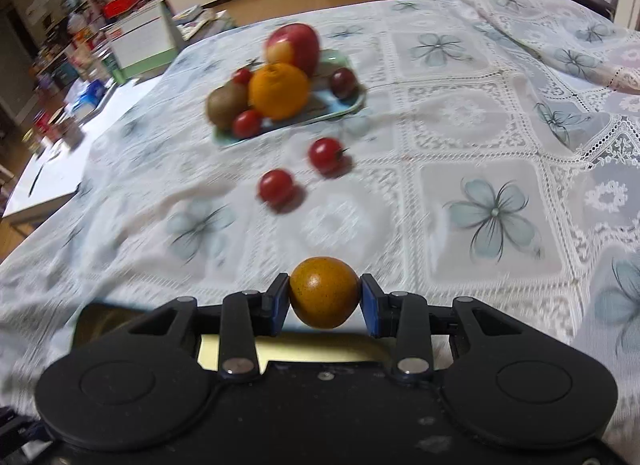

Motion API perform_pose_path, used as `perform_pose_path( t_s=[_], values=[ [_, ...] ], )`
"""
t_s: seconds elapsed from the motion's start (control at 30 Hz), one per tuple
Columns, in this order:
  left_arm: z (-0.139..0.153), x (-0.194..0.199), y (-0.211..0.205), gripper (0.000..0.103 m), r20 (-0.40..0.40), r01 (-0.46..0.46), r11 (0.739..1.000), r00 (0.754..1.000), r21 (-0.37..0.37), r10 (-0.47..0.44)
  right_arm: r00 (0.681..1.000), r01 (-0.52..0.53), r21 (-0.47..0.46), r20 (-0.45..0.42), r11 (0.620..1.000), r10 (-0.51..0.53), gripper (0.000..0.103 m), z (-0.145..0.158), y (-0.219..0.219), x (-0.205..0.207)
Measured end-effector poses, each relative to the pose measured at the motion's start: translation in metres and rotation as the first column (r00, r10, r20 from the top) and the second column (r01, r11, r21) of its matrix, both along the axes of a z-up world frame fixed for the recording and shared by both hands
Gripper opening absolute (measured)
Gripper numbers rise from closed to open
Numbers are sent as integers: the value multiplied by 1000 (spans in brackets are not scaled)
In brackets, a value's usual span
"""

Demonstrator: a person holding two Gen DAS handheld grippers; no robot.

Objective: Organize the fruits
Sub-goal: 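Carry both yellow tomatoes into the gold tray and open both grippers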

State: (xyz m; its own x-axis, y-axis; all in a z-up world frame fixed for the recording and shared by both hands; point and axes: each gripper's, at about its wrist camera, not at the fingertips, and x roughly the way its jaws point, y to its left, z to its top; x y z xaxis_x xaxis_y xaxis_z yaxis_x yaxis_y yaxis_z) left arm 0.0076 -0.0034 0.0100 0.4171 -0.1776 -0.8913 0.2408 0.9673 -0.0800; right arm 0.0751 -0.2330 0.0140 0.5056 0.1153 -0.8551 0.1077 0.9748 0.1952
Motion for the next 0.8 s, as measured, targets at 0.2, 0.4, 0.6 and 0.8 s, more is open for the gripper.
perform_pose_path(
  t_s=[0.2, 0.4, 0.6, 0.8],
  values=[
    [-8, -6, 0, 46, -16, -37, 999, 999, -20, 36, 995, -97, -6, -32, 995, 97, 38, 19, 30, -28],
    [-13, -9, 2, 46, -33, -62, 998, 998, -23, 61, 977, -193, -30, -96, 981, 189, 38, 27, 49, -62],
    [-16, -11, 2, 46, -36, -73, 997, 997, -7, 73, 962, -241, -90, -152, 966, 226, 38, 28, 51, -91],
    [-19, -13, 0, 46, -54, -64, 998, 996, 7, 64, 950, -249, -72, -211, 966, 229, 38, 21, 47, -109]
  ],
)
